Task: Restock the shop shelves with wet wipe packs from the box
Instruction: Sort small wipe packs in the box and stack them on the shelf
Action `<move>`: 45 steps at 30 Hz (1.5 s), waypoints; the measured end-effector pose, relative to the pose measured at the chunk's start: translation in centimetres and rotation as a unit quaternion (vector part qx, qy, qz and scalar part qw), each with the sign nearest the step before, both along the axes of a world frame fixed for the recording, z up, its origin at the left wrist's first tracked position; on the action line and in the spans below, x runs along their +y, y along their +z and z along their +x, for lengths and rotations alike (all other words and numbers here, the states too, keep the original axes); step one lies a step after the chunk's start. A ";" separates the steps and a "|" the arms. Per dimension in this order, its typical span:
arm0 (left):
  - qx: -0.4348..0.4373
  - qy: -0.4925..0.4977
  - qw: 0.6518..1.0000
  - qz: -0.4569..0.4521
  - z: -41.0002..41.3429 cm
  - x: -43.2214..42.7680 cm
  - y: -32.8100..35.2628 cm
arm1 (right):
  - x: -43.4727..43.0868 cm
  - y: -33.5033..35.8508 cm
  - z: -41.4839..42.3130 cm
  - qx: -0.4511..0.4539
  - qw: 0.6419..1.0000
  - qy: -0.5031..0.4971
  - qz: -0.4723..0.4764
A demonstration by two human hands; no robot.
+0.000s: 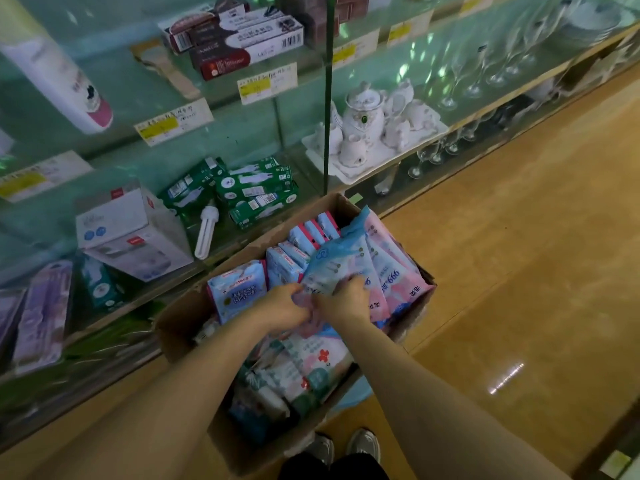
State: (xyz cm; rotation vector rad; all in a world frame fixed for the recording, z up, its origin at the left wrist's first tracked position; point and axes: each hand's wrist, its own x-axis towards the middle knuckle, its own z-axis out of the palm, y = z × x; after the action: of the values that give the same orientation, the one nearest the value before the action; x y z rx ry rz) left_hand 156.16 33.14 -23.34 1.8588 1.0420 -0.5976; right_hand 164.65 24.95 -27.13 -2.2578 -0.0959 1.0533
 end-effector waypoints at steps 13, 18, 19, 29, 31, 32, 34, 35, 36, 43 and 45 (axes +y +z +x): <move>-0.106 0.308 0.929 -0.177 1.2 -1.0 0.9 | -2.2 3.9 3.3 0.129 0.984 0.050 0.109; -0.113 0.320 0.937 -0.087 1.0 0.2 1.3 | -4.5 3.0 5.9 -0.257 0.944 0.186 -0.092; -0.115 0.321 0.938 -0.065 0.8 0.2 1.2 | -4.6 2.7 6.0 -0.267 0.934 0.208 -0.120; -0.114 0.283 0.952 0.001 0.5 -0.1 0.2 | -2.8 1.0 4.8 -0.074 0.983 0.153 -0.069; -0.119 0.281 0.952 0.006 0.6 0.1 0.2 | -2.8 1.5 5.3 -0.044 0.990 0.126 -0.040; -0.123 0.280 0.952 0.009 0.7 0.1 0.5 | -2.9 2.1 5.5 -0.037 0.992 0.119 -0.033; -0.135 0.283 0.950 0.014 1.1 0.1 1.3 | -3.4 3.4 5.9 -0.036 0.994 0.103 -0.019; -0.142 0.284 0.948 0.017 1.4 0.1 1.9 | -3.6 4.1 6.1 -0.036 0.995 0.094 -0.008; -0.149 0.283 0.947 0.020 1.7 0.1 2.6 | -3.9 5.0 6.2 -0.032 0.996 0.083 0.007; -0.222 0.224 0.948 0.042 5.9 -1.3 10.1 | -7.1 14.3 8.1 -0.079 0.992 -0.006 0.097; -0.251 0.195 0.947 0.046 7.6 -2.3 12.9 | -8.7 17.9 8.9 -0.093 0.986 -0.040 0.129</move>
State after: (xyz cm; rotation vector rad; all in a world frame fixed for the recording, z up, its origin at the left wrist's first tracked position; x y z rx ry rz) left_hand 163.76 30.81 -10.40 1.6873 1.0549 0.1588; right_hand 173.52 16.21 -9.24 -2.0994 -0.2060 0.7402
